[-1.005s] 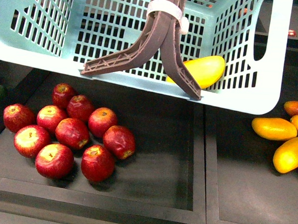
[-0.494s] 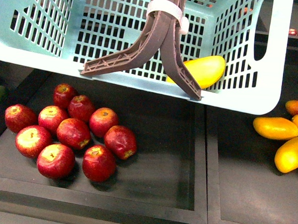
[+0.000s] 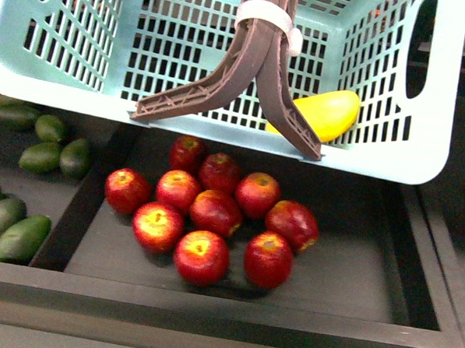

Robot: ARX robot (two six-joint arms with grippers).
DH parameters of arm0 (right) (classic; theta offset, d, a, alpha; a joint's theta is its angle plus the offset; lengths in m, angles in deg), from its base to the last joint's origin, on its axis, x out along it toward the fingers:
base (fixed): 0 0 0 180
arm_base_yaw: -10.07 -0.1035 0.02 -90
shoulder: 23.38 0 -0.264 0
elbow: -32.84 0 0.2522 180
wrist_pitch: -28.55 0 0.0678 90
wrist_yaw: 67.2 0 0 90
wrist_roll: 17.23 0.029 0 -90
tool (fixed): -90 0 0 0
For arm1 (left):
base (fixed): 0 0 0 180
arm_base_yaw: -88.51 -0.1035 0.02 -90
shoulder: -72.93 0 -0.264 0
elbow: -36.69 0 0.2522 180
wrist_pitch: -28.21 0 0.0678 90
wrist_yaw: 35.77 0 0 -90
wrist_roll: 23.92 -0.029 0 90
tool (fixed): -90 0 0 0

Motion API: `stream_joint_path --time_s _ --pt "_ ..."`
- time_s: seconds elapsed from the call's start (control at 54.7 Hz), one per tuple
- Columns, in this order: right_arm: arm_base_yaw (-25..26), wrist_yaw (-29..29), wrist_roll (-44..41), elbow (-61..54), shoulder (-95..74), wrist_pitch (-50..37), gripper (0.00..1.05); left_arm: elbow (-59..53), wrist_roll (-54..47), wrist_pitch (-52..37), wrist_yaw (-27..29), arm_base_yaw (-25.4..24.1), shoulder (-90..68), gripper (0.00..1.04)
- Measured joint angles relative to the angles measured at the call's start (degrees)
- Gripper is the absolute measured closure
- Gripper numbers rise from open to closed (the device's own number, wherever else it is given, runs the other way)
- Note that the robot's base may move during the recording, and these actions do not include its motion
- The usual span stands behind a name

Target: Pick mango and avocado into basket

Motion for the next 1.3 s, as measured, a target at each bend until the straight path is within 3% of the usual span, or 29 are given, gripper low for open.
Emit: stream_joint_path --time_s 1.298 --pt "0.0 0.1 0.0 0.0 0.0 0.1 0.08 -0.1 0.1 0.0 0.3 -0.4 0.0 0.98"
